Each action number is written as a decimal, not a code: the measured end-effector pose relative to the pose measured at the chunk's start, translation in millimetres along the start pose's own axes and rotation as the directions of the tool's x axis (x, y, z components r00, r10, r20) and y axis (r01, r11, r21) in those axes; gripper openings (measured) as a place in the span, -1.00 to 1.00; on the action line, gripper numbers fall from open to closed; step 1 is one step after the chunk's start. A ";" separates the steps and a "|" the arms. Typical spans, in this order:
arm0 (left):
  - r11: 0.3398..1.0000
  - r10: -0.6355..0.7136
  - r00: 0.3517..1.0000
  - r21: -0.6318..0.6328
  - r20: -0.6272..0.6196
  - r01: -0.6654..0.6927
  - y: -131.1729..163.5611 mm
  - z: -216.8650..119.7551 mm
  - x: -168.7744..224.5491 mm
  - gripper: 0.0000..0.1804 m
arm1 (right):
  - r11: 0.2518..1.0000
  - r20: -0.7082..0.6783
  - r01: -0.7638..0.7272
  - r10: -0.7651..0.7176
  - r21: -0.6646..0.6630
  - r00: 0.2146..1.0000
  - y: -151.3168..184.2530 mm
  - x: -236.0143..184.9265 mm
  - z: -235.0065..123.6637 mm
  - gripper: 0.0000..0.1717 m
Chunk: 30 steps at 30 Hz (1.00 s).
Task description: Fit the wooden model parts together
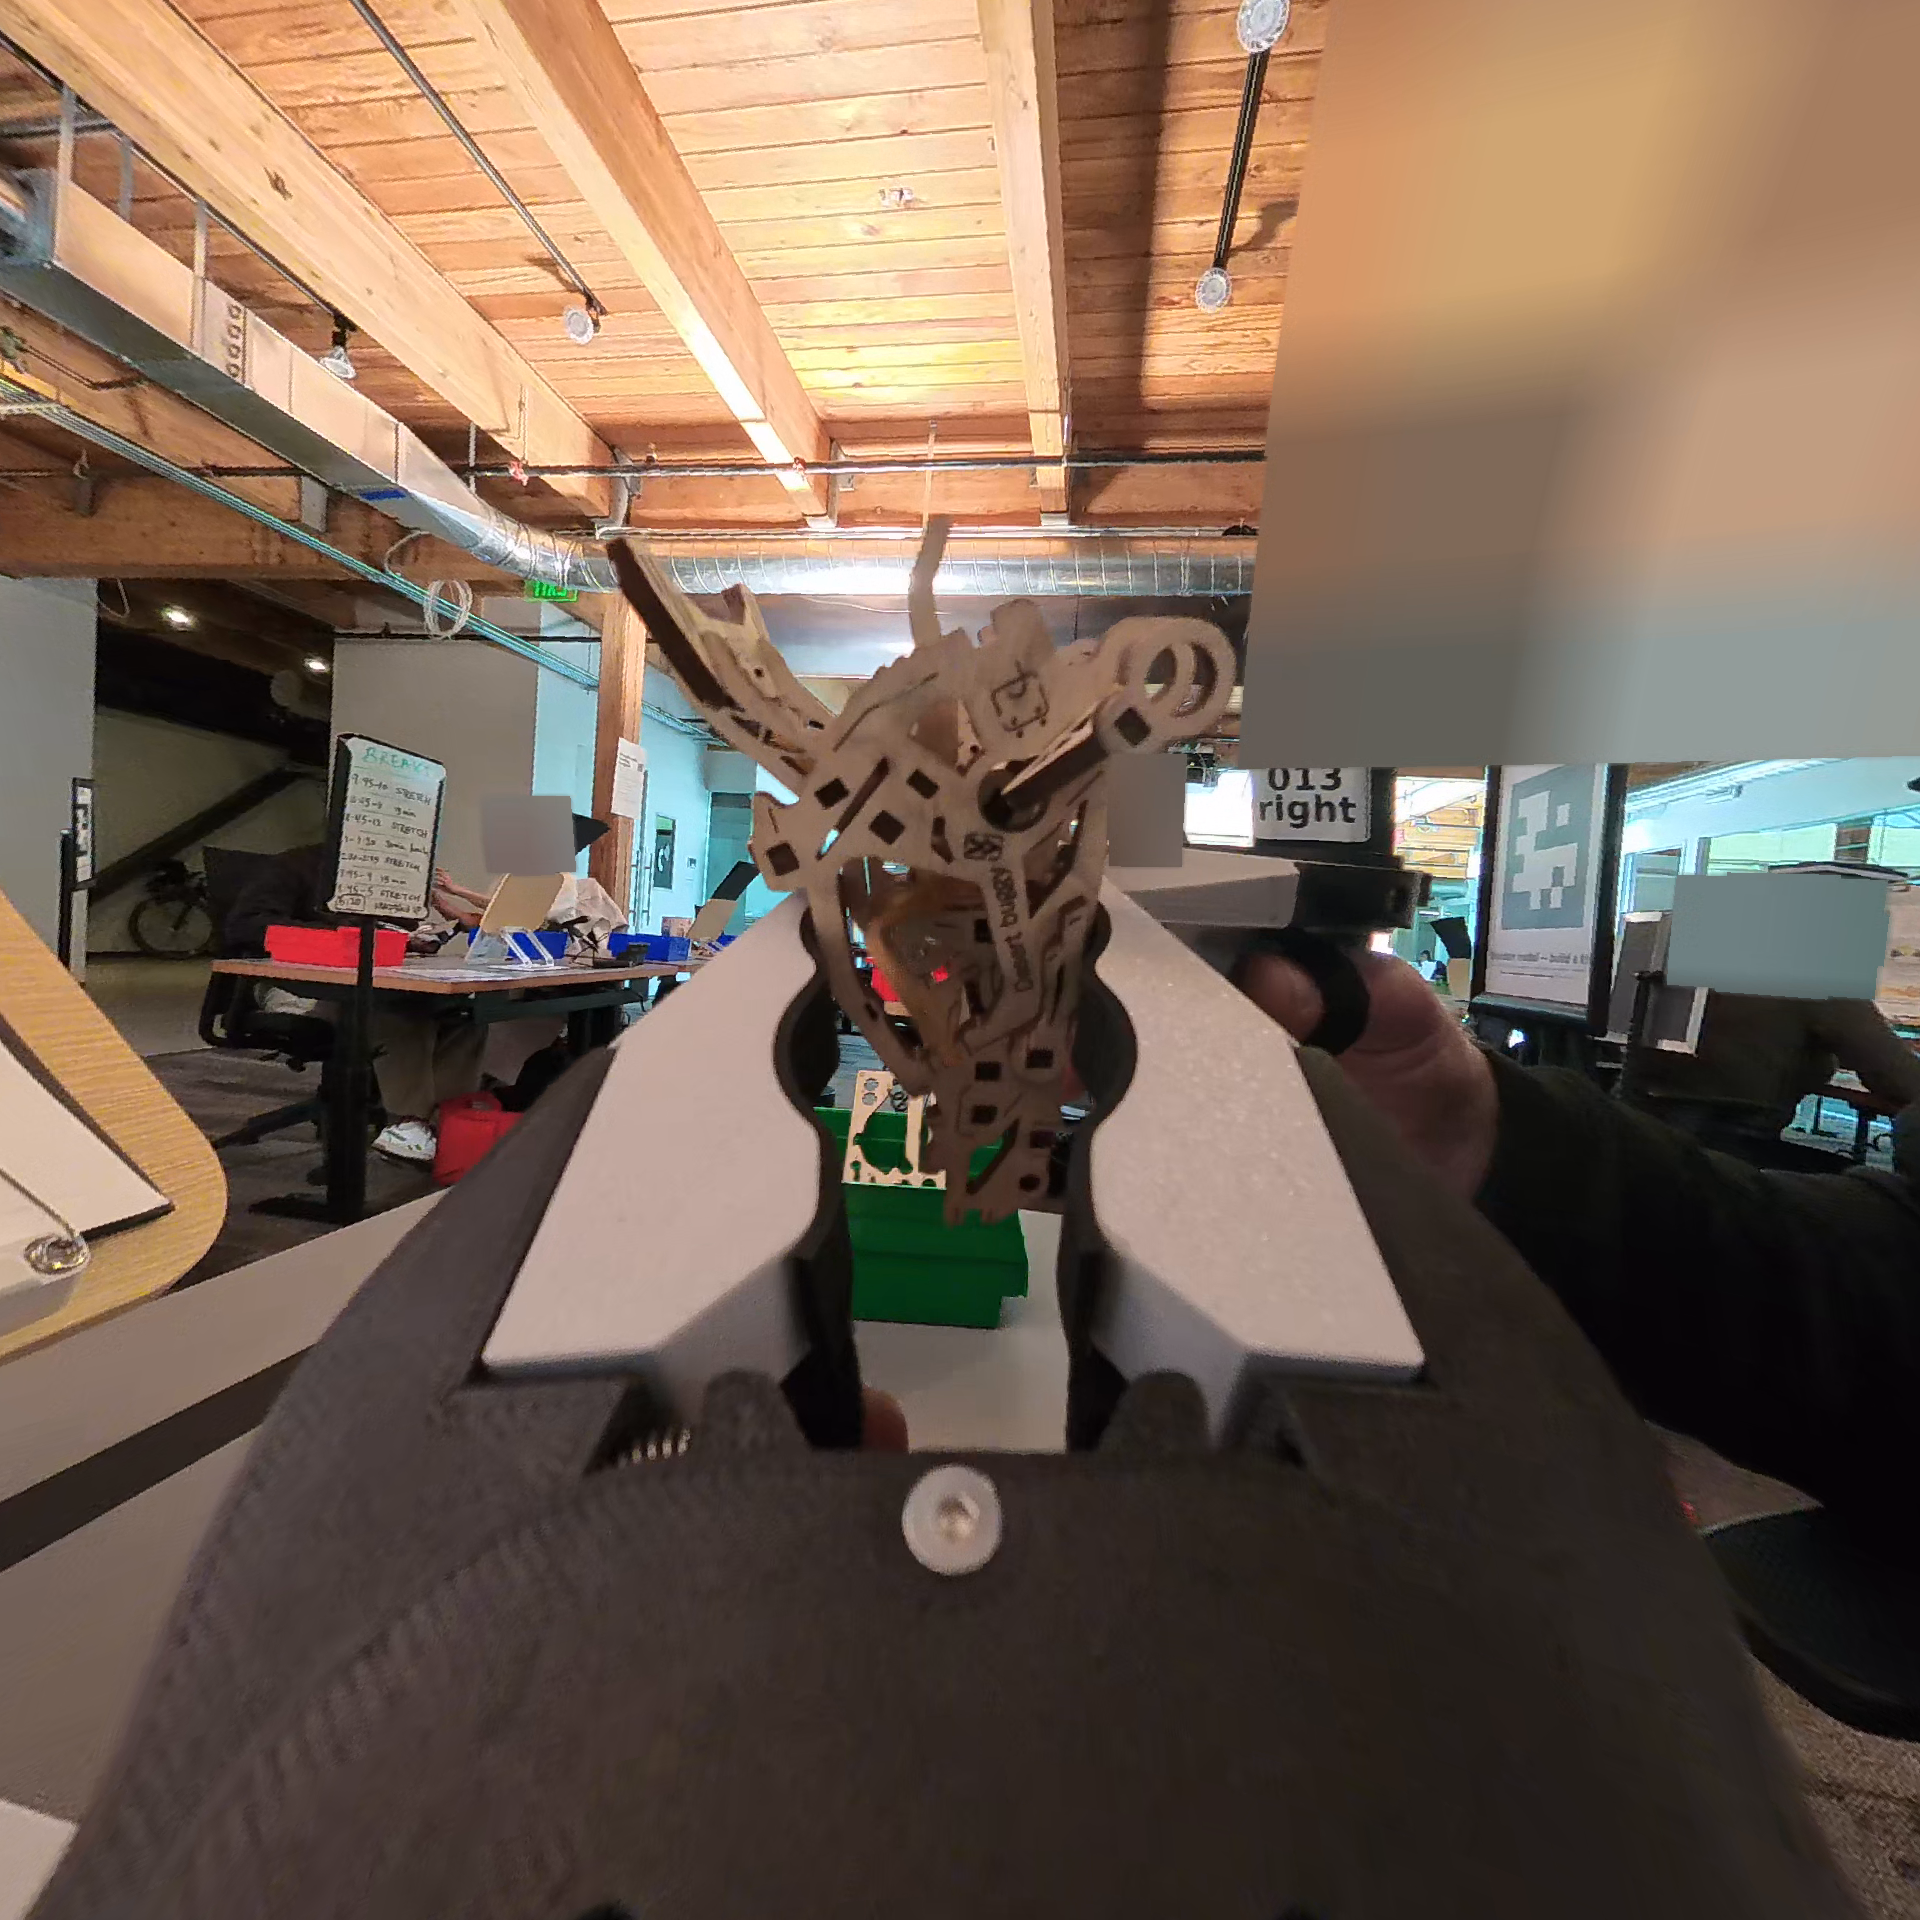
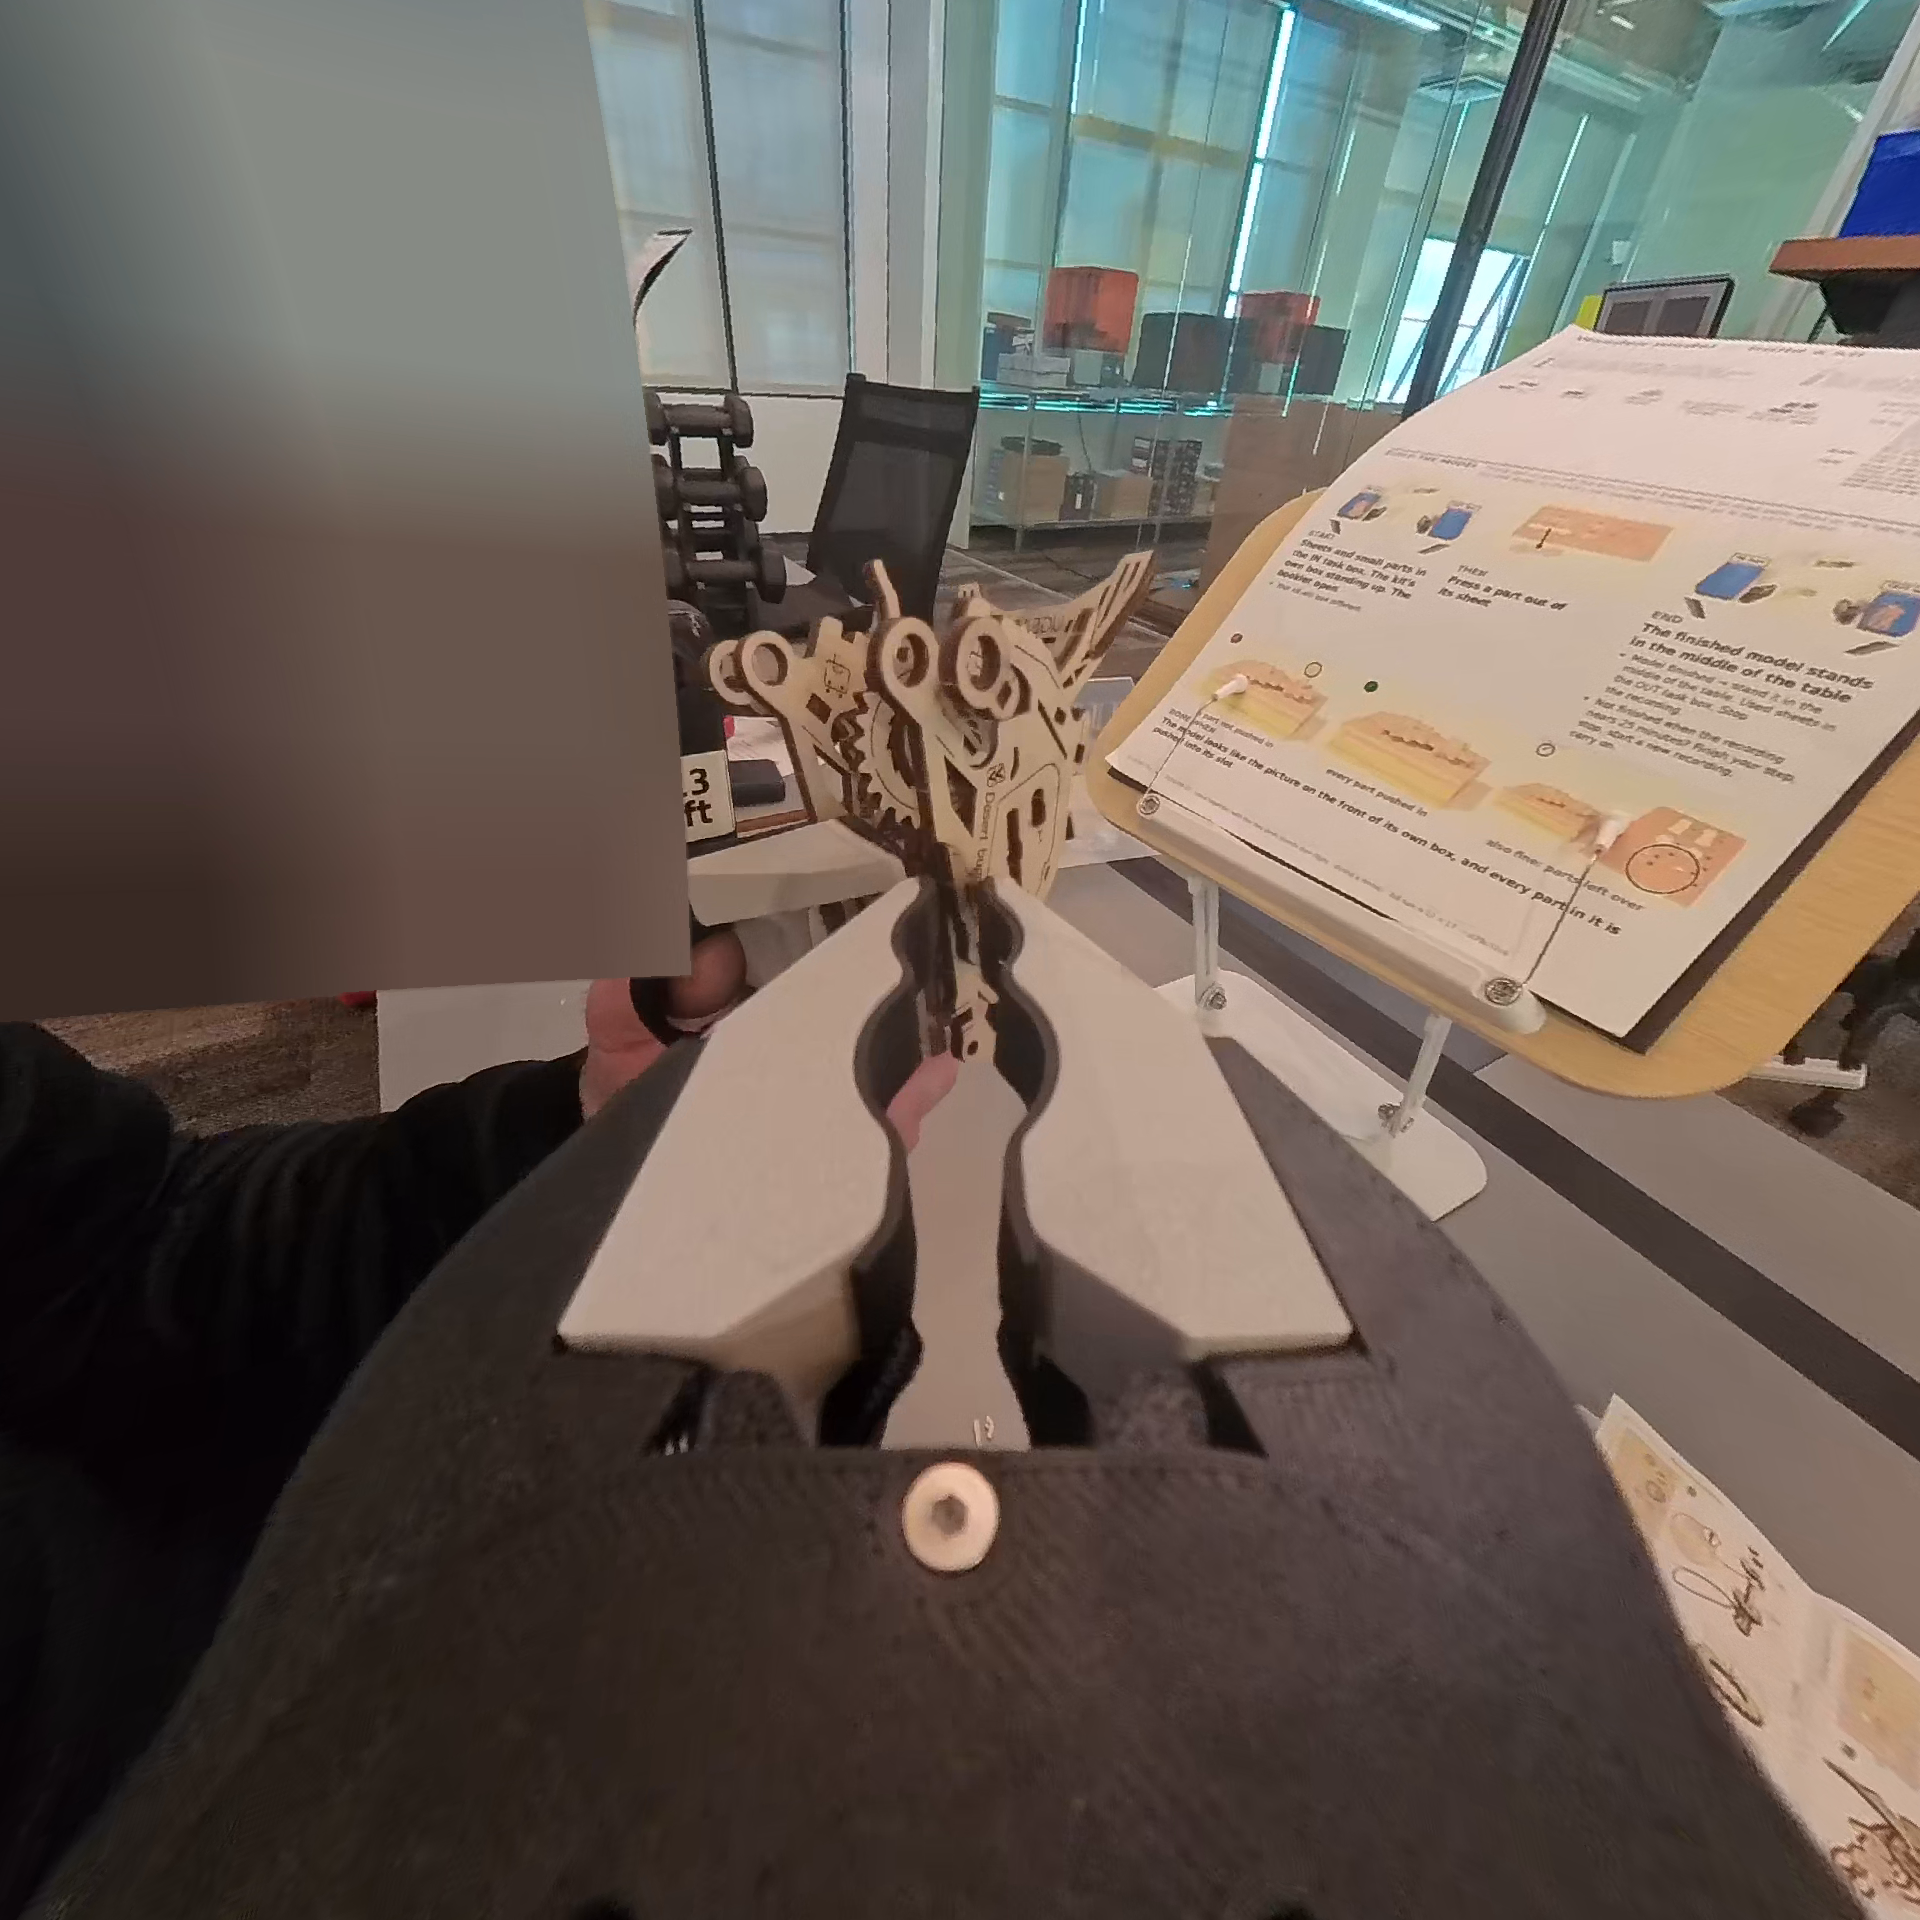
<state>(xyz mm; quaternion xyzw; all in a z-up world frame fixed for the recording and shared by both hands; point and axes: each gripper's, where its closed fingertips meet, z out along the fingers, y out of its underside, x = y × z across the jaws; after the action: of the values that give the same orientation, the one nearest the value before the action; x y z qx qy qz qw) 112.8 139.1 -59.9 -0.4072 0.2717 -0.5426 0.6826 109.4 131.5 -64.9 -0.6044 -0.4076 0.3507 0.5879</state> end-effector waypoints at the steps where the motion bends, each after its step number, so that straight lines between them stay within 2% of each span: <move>1: 1.000 0.001 1.000 0.002 -0.001 -0.001 0.3 0.1 0.6 -0.56 | 1.000 0.000 0.000 0.000 -0.001 1.000 0.0 0.1 -0.1 -0.95; 12: 0.994 0.107 0.993 0.028 0.041 -0.108 -8.5 -6.1 0.4 -0.55 | 0.998 -0.058 0.066 -0.065 0.021 0.996 -6.1 -6.7 4.7 -0.98; 16: 0.990 0.138 0.987 0.031 0.084 -0.141 -12.7 -6.4 -1.9 -0.56 | 0.994 -0.128 0.102 -0.097 0.034 0.987 -10.2 -6.1 6.7 -0.99; 19: 0.990 0.132 0.986 0.033 0.103 -0.136 -13.4 -7.7 -4.7 -0.55 | 0.991 -0.175 0.127 -0.120 0.031 0.977 -10.6 -4.8 9.1 -1.00; 25: 0.997 0.064 0.995 0.046 0.074 -0.068 -14.0 -5.3 -5.0 -0.56 | 0.994 -0.089 0.078 -0.072 0.072 0.993 -12.6 -5.8 5.0 -0.92; 30: 0.998 -0.012 0.998 0.070 0.062 0.008 -13.3 -5.4 -8.0 -0.56 | 0.988 -0.131 0.154 -0.151 0.019 0.980 -5.9 -4.3 8.0 -0.88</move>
<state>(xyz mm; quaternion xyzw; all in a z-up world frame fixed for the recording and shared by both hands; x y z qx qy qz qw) 99.4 144.3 -52.0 -0.4014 0.2291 -0.5421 0.7018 99.9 130.9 -59.8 -0.5842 -0.4086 0.2706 0.6470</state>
